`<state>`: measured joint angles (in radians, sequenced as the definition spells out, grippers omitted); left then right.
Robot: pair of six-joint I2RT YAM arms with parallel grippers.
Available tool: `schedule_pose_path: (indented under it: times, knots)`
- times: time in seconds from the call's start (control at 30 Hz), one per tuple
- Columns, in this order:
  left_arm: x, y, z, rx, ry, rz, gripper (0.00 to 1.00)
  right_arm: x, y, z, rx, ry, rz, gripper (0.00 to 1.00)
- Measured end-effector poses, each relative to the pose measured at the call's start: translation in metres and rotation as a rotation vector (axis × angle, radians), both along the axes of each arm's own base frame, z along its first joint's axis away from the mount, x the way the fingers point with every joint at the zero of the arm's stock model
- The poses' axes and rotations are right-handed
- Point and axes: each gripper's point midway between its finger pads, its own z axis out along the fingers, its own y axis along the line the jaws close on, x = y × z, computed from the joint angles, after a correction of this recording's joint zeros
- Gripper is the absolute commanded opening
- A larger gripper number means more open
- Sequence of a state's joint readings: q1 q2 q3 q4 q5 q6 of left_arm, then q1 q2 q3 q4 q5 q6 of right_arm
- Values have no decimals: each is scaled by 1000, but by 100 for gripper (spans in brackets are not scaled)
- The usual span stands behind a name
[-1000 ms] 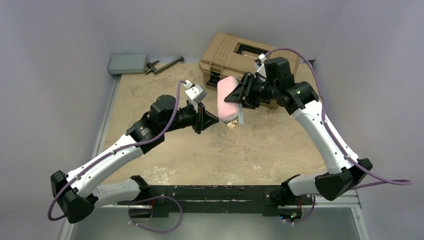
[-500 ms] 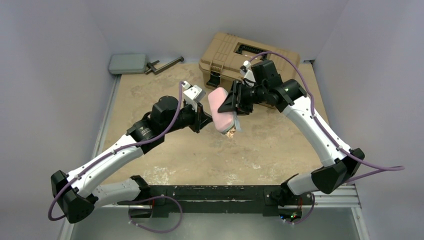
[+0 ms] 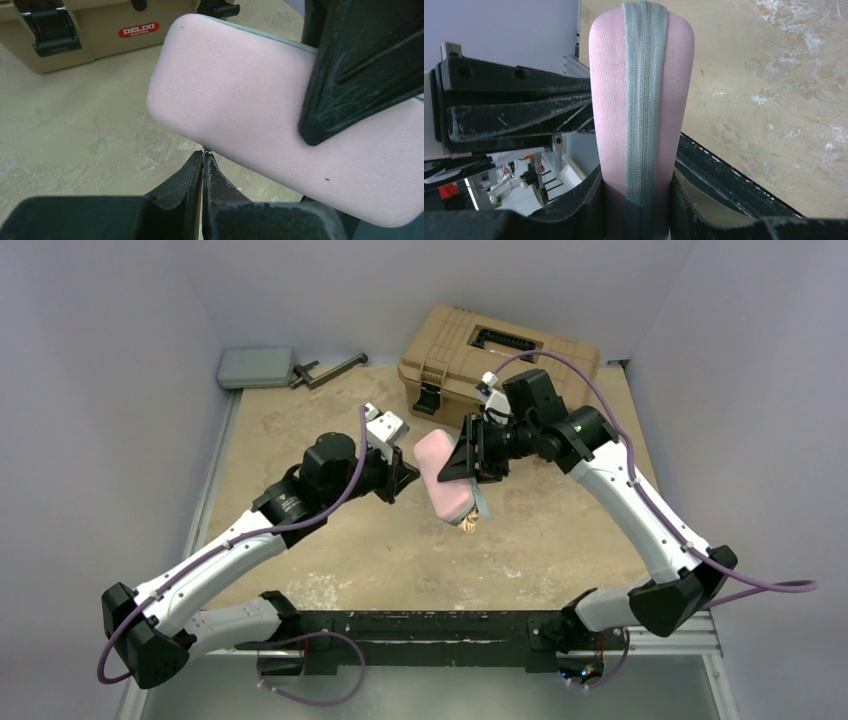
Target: Open the umbrella
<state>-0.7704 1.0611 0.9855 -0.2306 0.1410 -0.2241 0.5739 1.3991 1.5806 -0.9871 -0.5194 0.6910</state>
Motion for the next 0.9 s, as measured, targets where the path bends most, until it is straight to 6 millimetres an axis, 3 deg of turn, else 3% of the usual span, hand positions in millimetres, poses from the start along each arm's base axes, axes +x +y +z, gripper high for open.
schedule_pose_path:
  times: [0.43, 0.6, 0.9]
  knots:
    - [26, 20, 2, 3, -13, 36, 0, -19, 1, 3, 36, 6, 64, 0]
    - [30, 20, 3, 37, -48, -15, 0, -21, 2, 2, 44, 9, 74, 0]
    - [25, 24, 6, 248, -213, -210, 0, -33, 5, -4, 43, 4, 156, 0]
